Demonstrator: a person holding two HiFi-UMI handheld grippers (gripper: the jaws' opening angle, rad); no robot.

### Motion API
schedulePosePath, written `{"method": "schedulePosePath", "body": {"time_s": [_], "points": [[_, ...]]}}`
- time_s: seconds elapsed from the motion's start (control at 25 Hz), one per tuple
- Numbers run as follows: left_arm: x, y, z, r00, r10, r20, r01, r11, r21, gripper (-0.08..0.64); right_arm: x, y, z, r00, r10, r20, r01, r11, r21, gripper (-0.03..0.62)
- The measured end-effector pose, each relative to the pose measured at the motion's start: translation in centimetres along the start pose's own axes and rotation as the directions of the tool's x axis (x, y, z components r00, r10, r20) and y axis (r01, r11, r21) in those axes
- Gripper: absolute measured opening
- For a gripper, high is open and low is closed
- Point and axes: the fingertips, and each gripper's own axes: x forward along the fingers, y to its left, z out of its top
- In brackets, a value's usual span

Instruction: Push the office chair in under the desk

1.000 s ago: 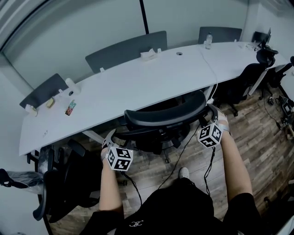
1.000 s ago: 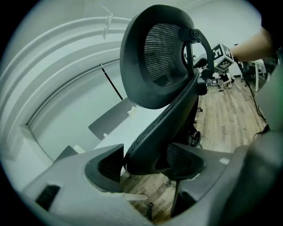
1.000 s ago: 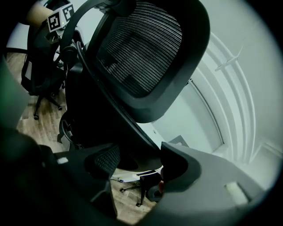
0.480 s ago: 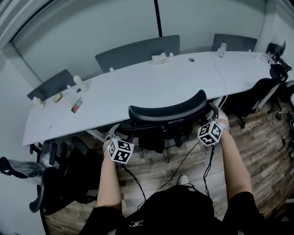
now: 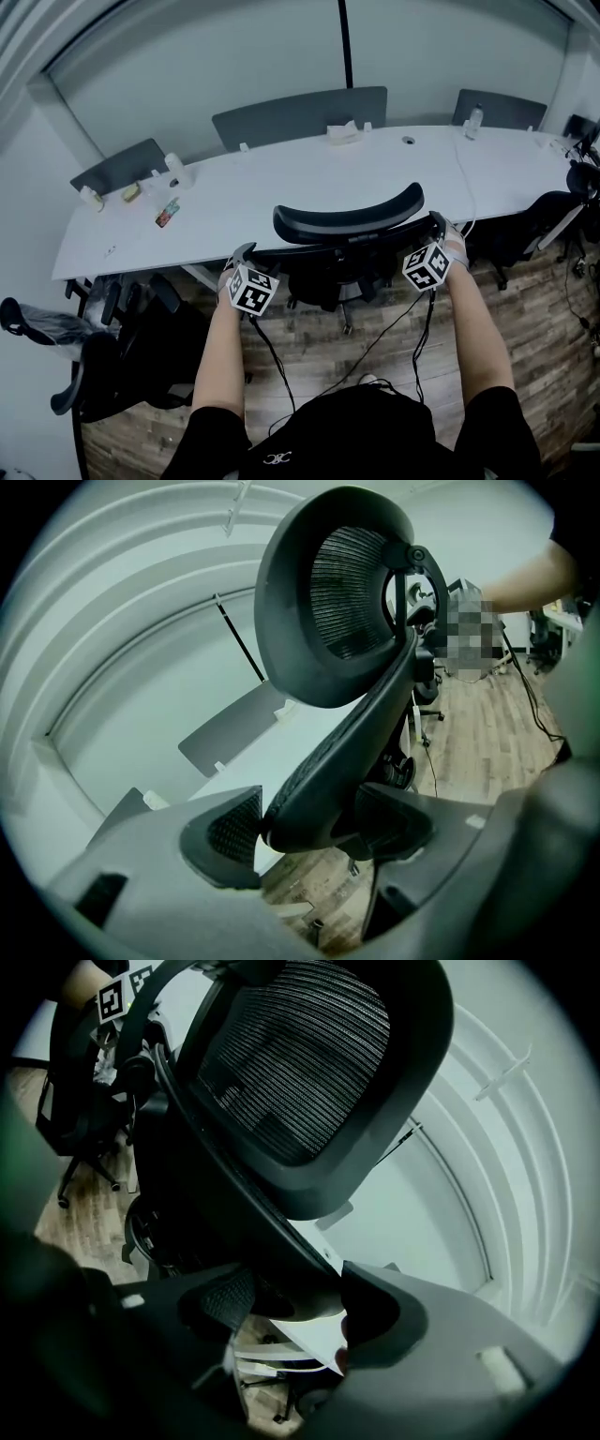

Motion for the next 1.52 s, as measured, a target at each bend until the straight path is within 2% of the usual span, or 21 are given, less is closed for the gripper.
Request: {"method": "schedulePosePath", "body": {"time_s": [0.28,0.48,0.68,0.8,0.88,0.96,1.0,1.04,1.08,1.16,1.28,1.32,1.36,1.4,1.52], "points": [[1.9,0.8,0.9,0.999,0.003,-0.039,-0.003,1.000,-0.004,0.307,2.4,-1.2,0.3,1.000,0.008,0.029,-0.008,1.000,-0.002,0.295],[2.6,1.7,0.8,0.997,0.023,-0.079,-0.022,1.000,0.003,0.304,2.5,-1.1,0.7,0.996,0.016,0.090,-0.017,1.000,0.012,0.298],[2.7,1.8,0.5,0.995,0.071,-0.068,-0.074,0.996,-0.043,0.311,2.4,-1.2,0.7,0.994,0.037,0.105,-0.039,0.999,0.012,0.302],[0.8,1.3,0.6,0.985,0.163,-0.062,-0.170,0.976,-0.138,0.308,1.3,-0.9,0.8,0.987,0.085,0.138,-0.090,0.996,0.027,0.304],[-1.2,0.4,1.4,0.974,0.226,0.000,-0.219,0.942,-0.253,0.283,-0.1,-1.2,0.8,0.979,0.085,0.187,-0.101,0.992,0.075,0.285],[-3.4,-0.9,2.6,0.959,0.274,0.079,-0.226,0.899,-0.375,0.141,-2.3,-1.7,0.8,0.968,0.042,0.248,-0.083,0.984,0.157,0.208],[-4.2,-1.4,3.2,0.949,0.296,0.112,-0.224,0.877,-0.425,0.122,-3.4,-2.1,0.9,0.961,0.013,0.277,-0.075,0.974,0.214,0.164],[-5.0,-1.9,3.9,0.938,0.319,0.136,-0.223,0.855,-0.468,0.086,-4.4,-2.3,1.2,0.954,-0.009,0.300,-0.080,0.956,0.282,0.095],[-5.6,-2.4,4.6,0.929,0.338,0.152,-0.222,0.836,-0.502,0.021,-5.4,-2.2,1.4,0.949,-0.016,0.315,-0.103,0.928,0.358,0.007],[-6.6,-4.1,6.3,0.919,0.348,0.185,-0.199,0.815,-0.544,0.002,-7.1,-1.2,1.8,0.944,0.014,0.329,-0.188,0.844,0.502,0.008],[-7.8,-7.2,9.4,0.910,0.326,0.256,-0.132,0.813,-0.567,0.002,-9.5,0.3,2.5,0.929,0.046,0.368,-0.295,0.693,0.657,0.008],[-8.2,-8.0,10.2,0.906,0.322,0.274,-0.116,0.812,-0.572,0.002,-10.2,0.9,2.9,0.921,0.056,0.385,-0.325,0.655,0.683,0.006],[-8.6,-8.6,11.0,0.903,0.321,0.286,-0.104,0.809,-0.578,0.003,-10.9,1.3,3.5,0.913,0.068,0.402,-0.351,0.632,0.691,0.006],[-8.9,-9.0,11.6,0.900,0.321,0.295,-0.096,0.806,-0.584,0.003,-11.4,1.7,4.1,0.905,0.080,0.418,-0.373,0.626,0.685,0.006],[-9.9,-9.5,12.8,0.897,0.319,0.305,-0.083,0.801,-0.592,0.005,-12.7,1.9,5.9,0.882,0.088,0.462,-0.404,0.646,0.648,0.005]]}}
